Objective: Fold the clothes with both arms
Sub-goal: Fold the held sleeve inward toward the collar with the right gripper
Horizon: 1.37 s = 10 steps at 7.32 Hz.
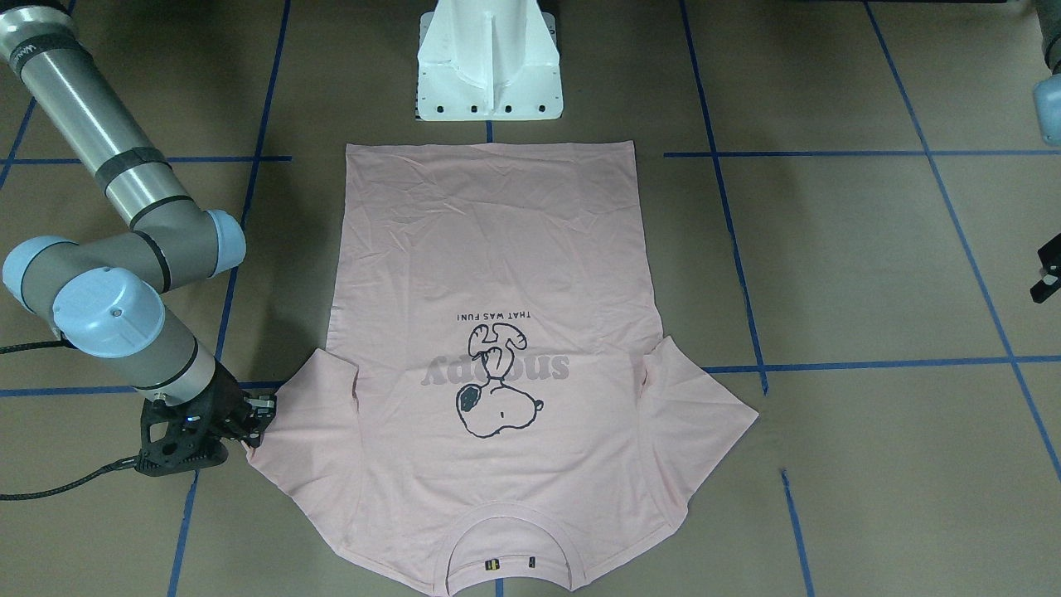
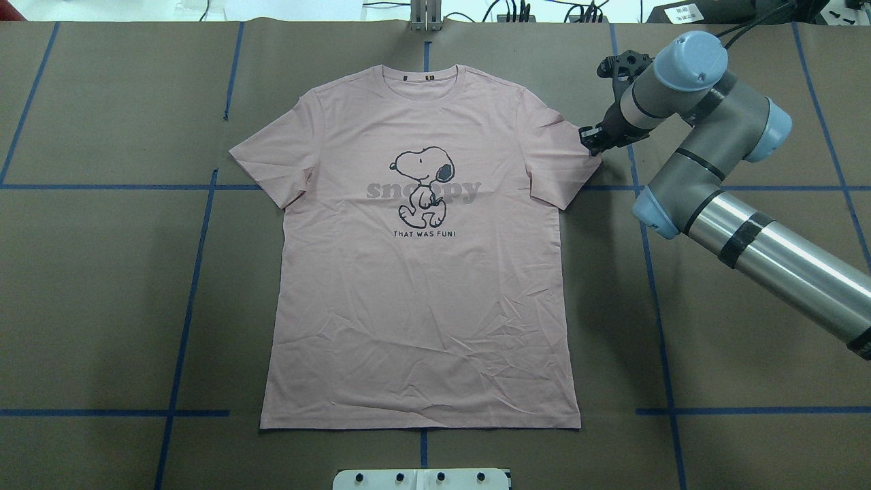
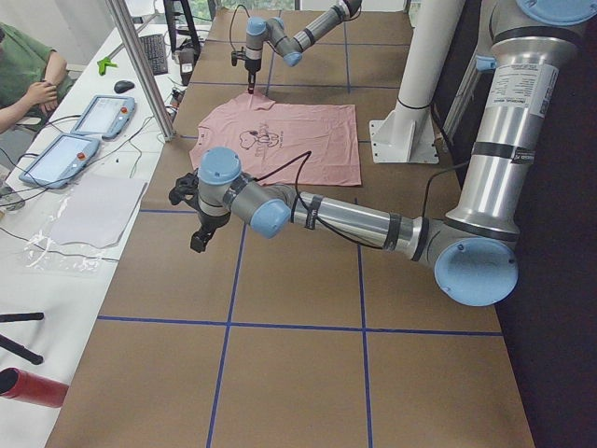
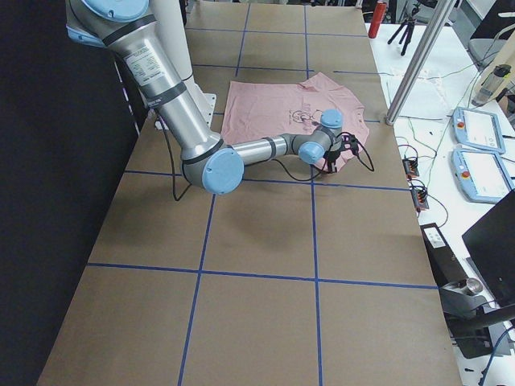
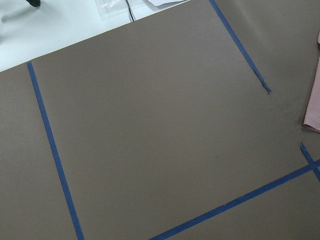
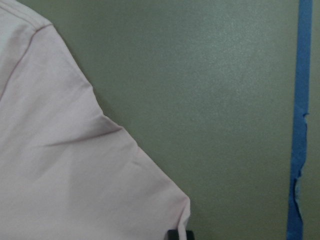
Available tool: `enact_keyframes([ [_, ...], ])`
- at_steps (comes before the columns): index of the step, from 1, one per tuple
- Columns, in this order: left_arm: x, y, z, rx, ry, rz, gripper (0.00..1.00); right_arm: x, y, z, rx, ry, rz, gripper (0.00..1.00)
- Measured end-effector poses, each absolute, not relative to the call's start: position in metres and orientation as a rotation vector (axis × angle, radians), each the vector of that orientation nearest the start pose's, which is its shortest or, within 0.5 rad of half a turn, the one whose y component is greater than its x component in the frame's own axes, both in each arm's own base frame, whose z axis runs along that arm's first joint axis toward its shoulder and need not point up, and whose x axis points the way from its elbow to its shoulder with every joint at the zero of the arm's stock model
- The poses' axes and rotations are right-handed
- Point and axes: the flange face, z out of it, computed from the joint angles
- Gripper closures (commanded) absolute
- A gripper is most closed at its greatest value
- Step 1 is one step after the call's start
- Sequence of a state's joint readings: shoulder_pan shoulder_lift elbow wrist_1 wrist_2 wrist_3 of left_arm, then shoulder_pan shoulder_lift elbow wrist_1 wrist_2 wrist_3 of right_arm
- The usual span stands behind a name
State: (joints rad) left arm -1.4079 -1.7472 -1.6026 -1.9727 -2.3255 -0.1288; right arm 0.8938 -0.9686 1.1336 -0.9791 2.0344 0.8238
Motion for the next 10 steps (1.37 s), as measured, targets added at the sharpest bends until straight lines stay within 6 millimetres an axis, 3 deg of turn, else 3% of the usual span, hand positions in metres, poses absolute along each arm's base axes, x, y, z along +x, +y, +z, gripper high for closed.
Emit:
enact_keyframes([
  [2,0.03,-0.584,0.503,0.467,0.808,0.261,0.01,-0.402,-0.648,0.419,0.256,-0.874,-0.05,1.0],
  [4,0.03,-0.583,0.504,0.466,0.807,0.261,0.01,-0.395,-0.642,0.368,0.284,-0.967,-0.082,1.0],
  [5,0.03,-0.583,0.505,0.465,0.807,0.261,0.01,-0.403,-0.639,0.342,0.297,-0.999,-0.087,1.0],
  [8,0.029,-0.582,0.507,0.461,0.807,0.259,0.02,-0.478,-0.651,0.275,0.326,-0.993,-0.052,1.0],
  [10,0.03,-0.582,0.507,0.462,0.807,0.26,0.01,-0.518,-0.666,0.251,0.333,-0.956,-0.043,1.0],
])
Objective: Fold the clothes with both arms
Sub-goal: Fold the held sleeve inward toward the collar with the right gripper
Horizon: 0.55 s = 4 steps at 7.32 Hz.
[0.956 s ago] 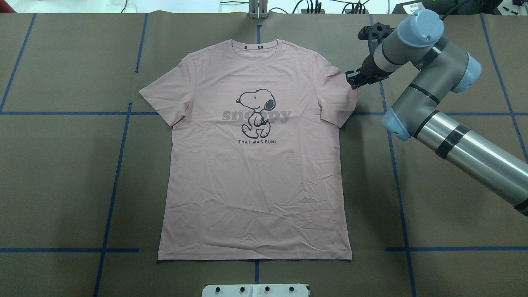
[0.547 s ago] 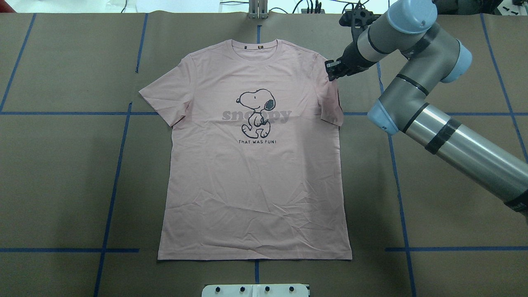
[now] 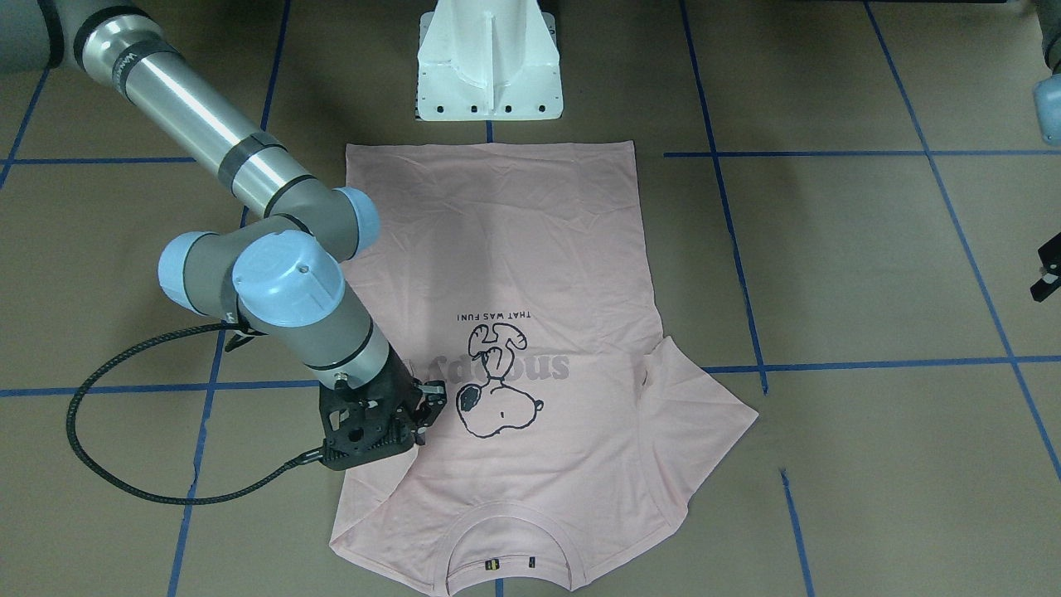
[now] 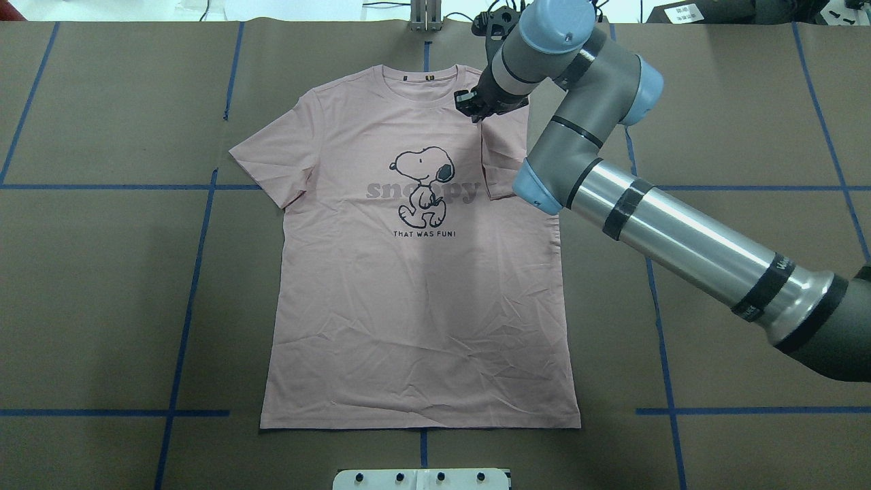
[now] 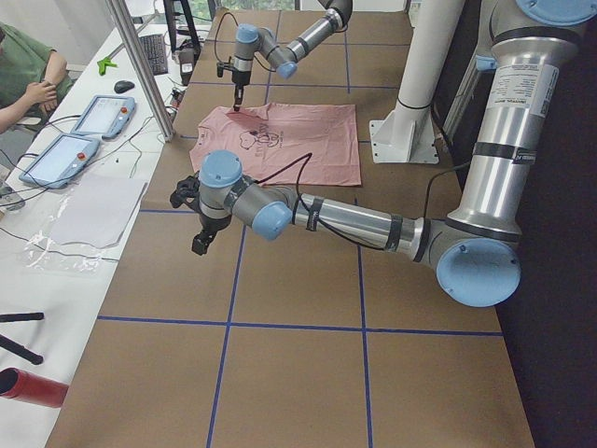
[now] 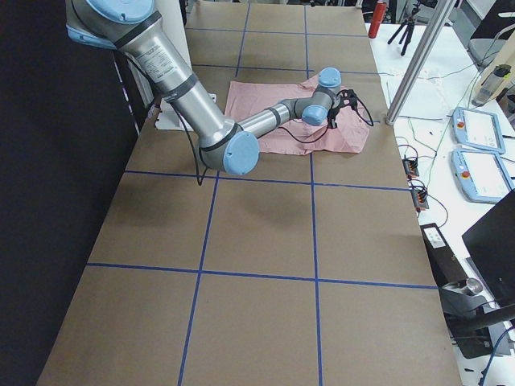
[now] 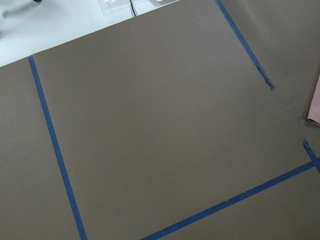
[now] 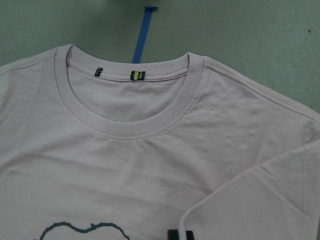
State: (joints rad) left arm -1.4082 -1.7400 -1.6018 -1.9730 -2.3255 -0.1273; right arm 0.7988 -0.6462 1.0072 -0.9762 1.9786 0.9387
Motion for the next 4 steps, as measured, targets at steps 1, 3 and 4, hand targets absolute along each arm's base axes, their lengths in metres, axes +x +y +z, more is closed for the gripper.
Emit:
enact_keyframes([
  [1,0.03,-0.583,0.505,0.464,0.807,0.261,0.01,-0.527,-0.666,0.248,0.336,-0.947,-0.043,0.08],
  [3,0.03,-0.584,0.504,0.466,0.808,0.26,0.01,-0.539,-0.661,0.247,0.34,-0.943,-0.052,0.0],
  [4,0.03,-0.585,0.503,0.465,0.808,0.258,0.01,-0.544,-0.657,0.246,0.344,-0.941,-0.054,0.0],
])
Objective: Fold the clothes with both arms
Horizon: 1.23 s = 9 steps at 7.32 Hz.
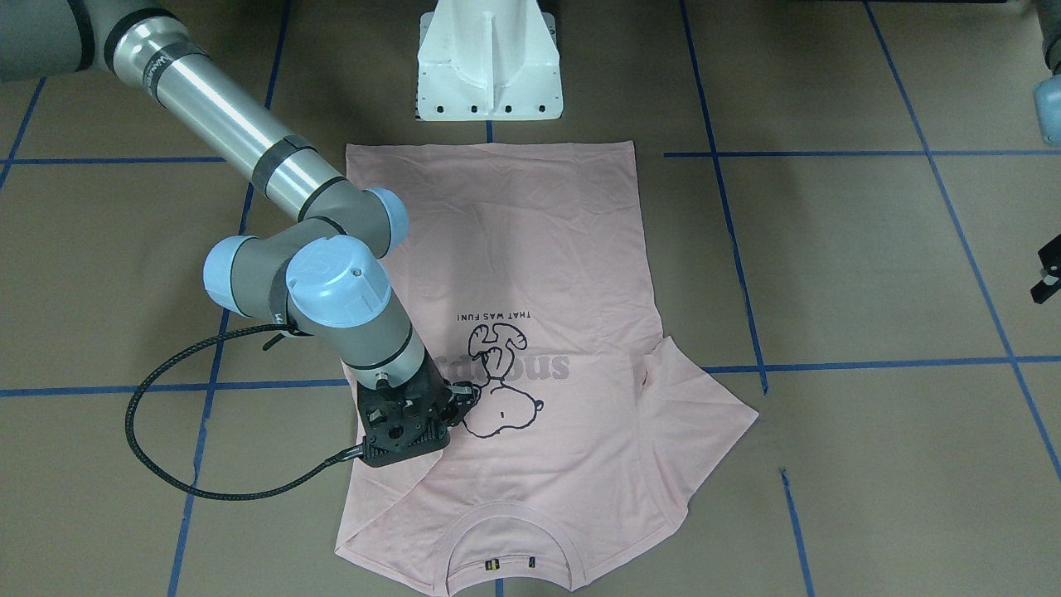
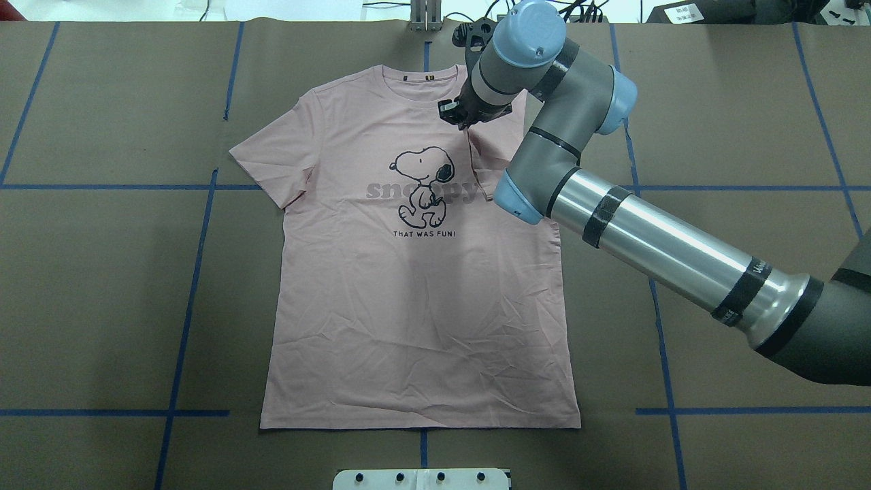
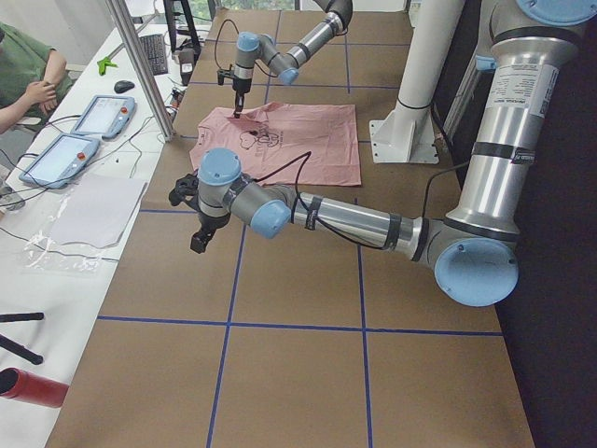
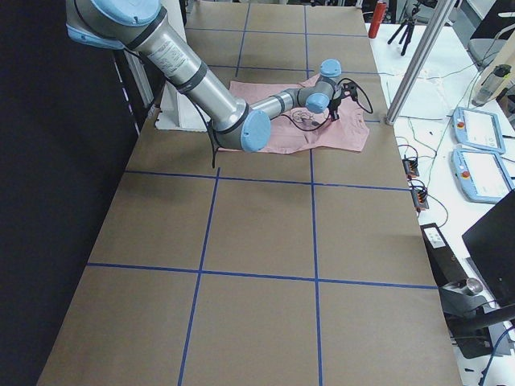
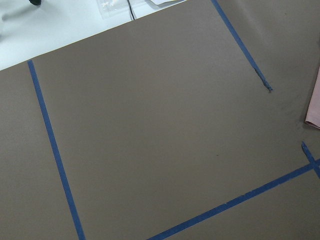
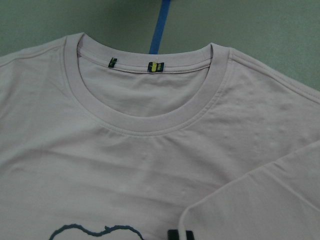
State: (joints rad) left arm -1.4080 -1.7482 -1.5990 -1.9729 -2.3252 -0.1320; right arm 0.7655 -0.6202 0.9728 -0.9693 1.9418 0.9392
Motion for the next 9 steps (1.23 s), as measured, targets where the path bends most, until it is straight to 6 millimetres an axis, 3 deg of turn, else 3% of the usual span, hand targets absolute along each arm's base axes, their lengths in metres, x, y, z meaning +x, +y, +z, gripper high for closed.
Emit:
enact_keyframes([
  [2,0.033,-0.591,0.494,0.454,0.821,0.211,0.0,-0.547,-0.653,0.244,0.333,-0.943,-0.044,0.0],
  [3,0.045,-0.598,0.48,0.437,0.842,0.16,0.0,-0.546,-0.649,0.239,0.296,-0.939,-0.027,0.0],
  [4,0.072,-0.605,0.461,0.404,0.87,0.107,0.0,-0.541,-0.642,0.229,0.234,-0.915,-0.01,0.0],
  [6,0.161,-0.617,0.416,0.348,0.876,-0.041,0.01,-0.517,-0.629,0.211,0.103,-0.839,0.036,0.0],
  [7,0.212,-0.617,0.399,0.349,0.872,-0.109,0.02,-0.495,-0.624,0.217,0.057,-0.811,0.075,0.0],
  [9,0.299,-0.624,0.399,0.379,0.877,-0.233,0.02,-0.455,-0.612,0.249,0.022,-0.795,0.121,0.0],
])
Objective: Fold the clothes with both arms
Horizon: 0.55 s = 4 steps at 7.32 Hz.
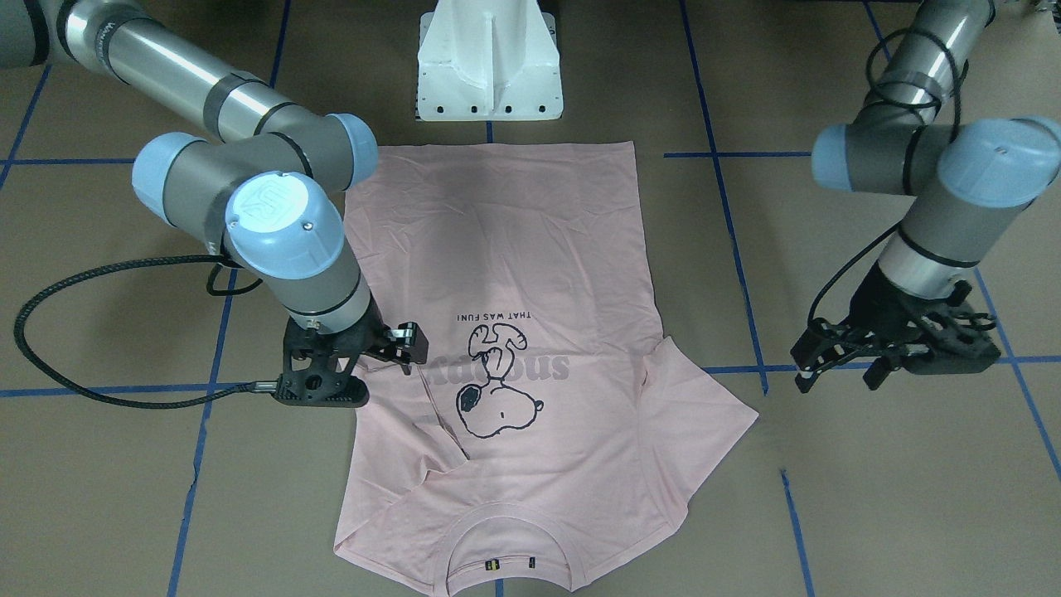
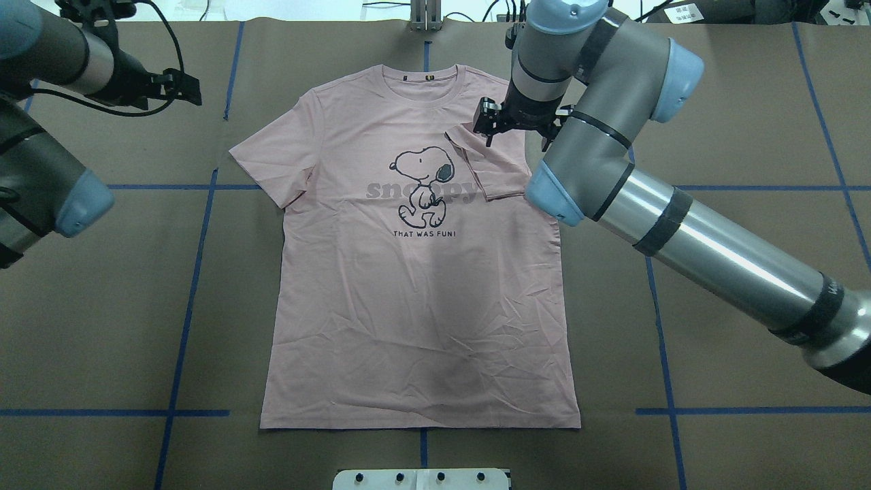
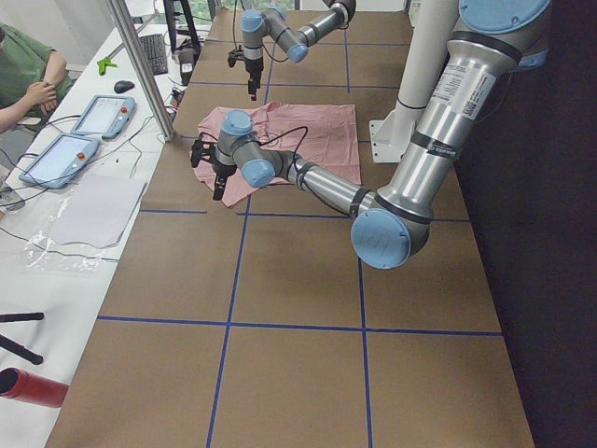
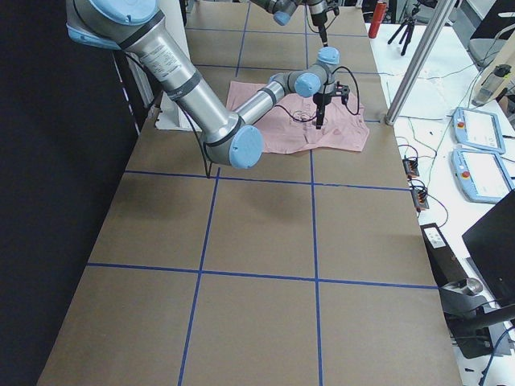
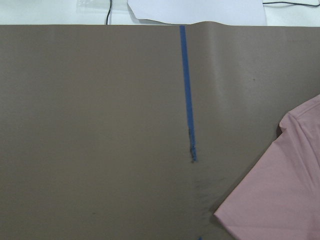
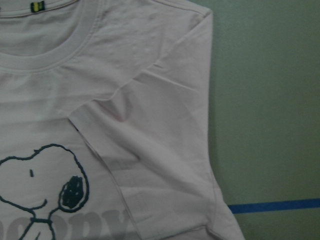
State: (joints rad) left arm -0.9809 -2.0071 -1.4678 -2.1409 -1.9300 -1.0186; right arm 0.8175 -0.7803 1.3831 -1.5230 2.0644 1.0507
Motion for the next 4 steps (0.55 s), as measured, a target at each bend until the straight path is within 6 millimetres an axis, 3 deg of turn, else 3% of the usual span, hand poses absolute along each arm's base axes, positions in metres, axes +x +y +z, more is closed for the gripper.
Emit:
enact_keyframes([
  [2,0.36,-0.623,0.422,0.401,0.845,-0.275,0.04,-0.442,-0.61,0.26,0.017,-0.795,0.129,0.0],
  [4,0.395,-0.611,0.432,0.399,0.829,-0.254,0.07,-0.44,-0.609,0.259,0.01,-0.805,0.127,0.0],
])
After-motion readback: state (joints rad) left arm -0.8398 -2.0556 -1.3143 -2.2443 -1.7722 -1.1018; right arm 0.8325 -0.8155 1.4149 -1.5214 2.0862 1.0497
